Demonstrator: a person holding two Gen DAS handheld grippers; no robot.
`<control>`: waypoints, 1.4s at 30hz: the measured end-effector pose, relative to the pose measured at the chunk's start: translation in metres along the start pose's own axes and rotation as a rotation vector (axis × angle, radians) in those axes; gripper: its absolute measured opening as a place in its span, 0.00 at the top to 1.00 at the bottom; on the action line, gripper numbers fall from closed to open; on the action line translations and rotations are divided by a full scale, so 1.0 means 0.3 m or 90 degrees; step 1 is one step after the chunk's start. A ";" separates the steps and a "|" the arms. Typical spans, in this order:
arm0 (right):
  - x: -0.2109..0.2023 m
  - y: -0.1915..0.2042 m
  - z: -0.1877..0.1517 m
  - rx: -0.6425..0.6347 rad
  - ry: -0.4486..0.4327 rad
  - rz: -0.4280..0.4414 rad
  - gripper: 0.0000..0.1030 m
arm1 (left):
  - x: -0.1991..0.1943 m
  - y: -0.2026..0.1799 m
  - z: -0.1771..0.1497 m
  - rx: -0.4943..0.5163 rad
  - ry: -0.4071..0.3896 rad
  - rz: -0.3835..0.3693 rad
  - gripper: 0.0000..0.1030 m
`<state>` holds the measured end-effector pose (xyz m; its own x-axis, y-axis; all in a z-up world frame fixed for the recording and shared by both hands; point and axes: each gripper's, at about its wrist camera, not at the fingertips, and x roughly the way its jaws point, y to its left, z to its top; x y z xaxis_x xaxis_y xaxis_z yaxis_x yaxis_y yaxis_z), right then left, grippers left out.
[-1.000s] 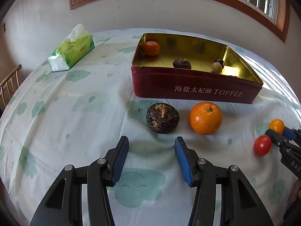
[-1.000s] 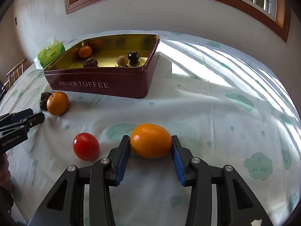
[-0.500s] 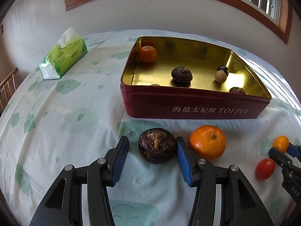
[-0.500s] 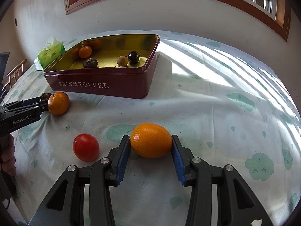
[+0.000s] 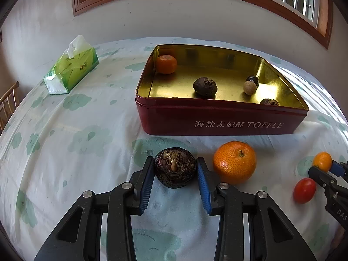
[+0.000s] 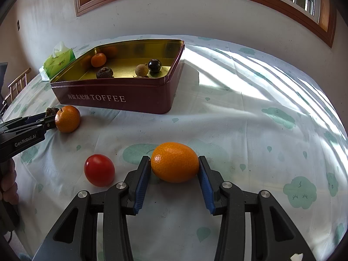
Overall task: Organize fruits
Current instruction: 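Grasp the last dark passion fruit with the left gripper while the right gripper holds the orange, then carry the passion fruit and orange over the TOFFEE tin with both grippers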
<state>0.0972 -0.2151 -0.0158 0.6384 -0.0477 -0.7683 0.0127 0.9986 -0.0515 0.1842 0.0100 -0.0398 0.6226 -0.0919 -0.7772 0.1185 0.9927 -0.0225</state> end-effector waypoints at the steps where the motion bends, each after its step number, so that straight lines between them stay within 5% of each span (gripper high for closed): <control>1: 0.000 0.000 0.000 0.000 0.000 0.000 0.60 | -0.002 0.000 -0.002 -0.001 0.000 0.001 0.62; 42: -0.027 0.012 0.047 -0.005 0.002 0.003 0.61 | -0.032 0.013 -0.014 -0.013 -0.006 -0.004 0.62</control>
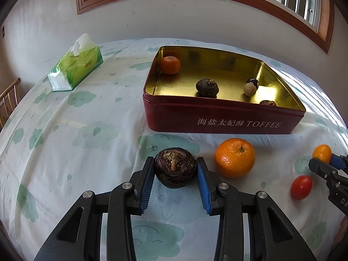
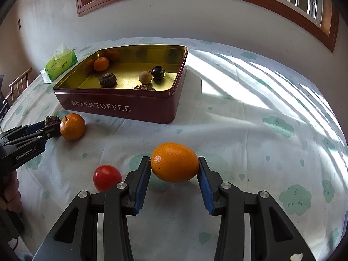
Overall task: Organize fruits
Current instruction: 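Carry the passion fruit and orange over the TOFFEE tin with both grippers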
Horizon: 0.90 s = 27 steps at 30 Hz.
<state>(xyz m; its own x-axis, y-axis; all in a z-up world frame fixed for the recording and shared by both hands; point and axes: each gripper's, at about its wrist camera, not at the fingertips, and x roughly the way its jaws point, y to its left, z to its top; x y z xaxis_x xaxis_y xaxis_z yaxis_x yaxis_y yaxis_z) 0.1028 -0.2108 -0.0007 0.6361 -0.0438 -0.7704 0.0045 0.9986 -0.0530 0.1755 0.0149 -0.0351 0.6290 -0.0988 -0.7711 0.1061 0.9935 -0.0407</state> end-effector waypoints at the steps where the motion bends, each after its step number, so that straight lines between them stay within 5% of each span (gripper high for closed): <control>1: -0.002 0.002 0.003 0.000 0.000 0.000 0.61 | -0.005 0.002 0.002 -0.002 -0.001 -0.001 0.62; 27: -0.056 0.052 0.144 -0.021 -0.049 0.029 0.61 | -0.098 0.015 0.148 0.006 -0.069 -0.012 0.62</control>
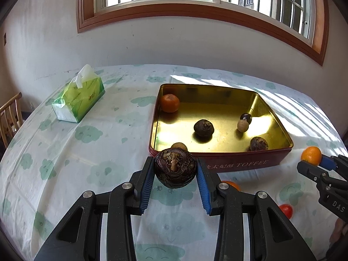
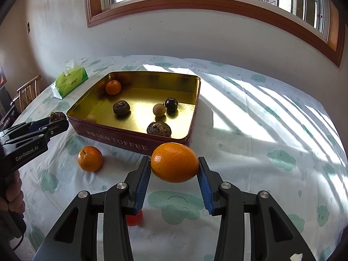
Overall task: Organize fruits
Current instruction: 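Carry the passion fruit and orange over the TOFFEE tin with both grippers, then open both grippers to drop the passion fruit and orange in the tin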
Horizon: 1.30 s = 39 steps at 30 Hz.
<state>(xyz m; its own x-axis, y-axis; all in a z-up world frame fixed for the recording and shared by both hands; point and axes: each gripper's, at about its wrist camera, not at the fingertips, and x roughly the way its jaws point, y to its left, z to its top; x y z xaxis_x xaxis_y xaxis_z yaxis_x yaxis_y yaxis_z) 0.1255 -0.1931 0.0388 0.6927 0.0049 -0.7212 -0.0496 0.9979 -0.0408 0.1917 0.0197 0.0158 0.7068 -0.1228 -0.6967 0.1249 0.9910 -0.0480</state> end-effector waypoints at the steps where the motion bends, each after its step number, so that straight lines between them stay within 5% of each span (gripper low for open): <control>1: 0.000 0.003 0.012 -0.003 -0.004 0.001 0.61 | 0.002 0.002 0.009 -0.001 -0.002 -0.001 0.62; 17: 0.125 0.023 0.145 -0.006 0.005 0.021 0.61 | 0.127 -0.040 0.109 0.036 0.010 -0.005 0.62; 39: 0.247 0.049 0.163 -0.025 0.042 0.019 0.61 | 0.233 -0.057 0.098 0.044 0.041 -0.003 0.62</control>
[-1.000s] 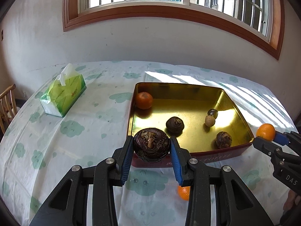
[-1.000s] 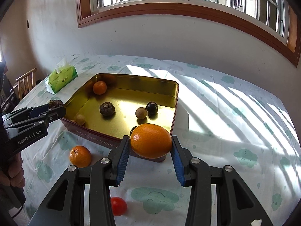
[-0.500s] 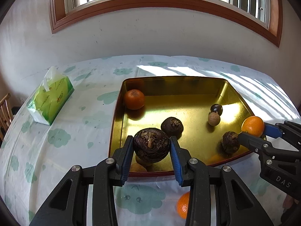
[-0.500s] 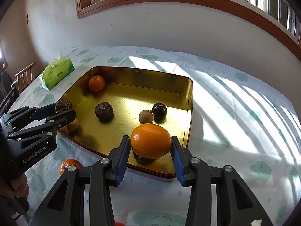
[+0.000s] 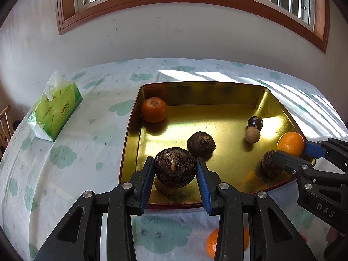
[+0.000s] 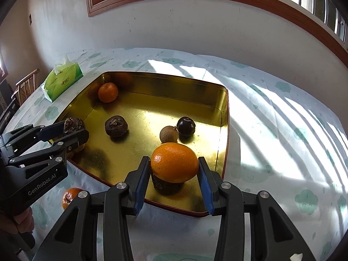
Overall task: Organize fruits
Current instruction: 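Open both grippers to drop the passion fruit and orange in the tin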
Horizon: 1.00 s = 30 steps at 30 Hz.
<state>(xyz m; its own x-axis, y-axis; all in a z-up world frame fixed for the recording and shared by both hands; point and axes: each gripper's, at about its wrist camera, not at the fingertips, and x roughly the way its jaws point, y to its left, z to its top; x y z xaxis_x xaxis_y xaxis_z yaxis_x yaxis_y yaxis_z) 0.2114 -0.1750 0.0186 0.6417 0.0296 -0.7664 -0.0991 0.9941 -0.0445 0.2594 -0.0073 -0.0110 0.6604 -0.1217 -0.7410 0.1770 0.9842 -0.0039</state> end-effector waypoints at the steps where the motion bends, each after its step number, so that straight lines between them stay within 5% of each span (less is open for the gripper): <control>1: 0.001 0.001 0.000 0.001 0.000 0.000 0.61 | 0.000 0.002 -0.001 -0.003 0.000 -0.001 0.62; 30: -0.007 0.005 -0.002 0.007 -0.003 0.001 0.54 | -0.009 0.019 -0.005 -0.023 0.007 0.009 0.50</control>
<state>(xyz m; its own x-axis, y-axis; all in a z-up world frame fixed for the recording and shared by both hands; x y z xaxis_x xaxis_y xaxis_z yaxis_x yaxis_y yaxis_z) 0.2095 -0.1736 0.0199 0.6449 0.0312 -0.7636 -0.0912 0.9952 -0.0365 0.2577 -0.0011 -0.0101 0.6543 -0.1060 -0.7488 0.1411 0.9899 -0.0169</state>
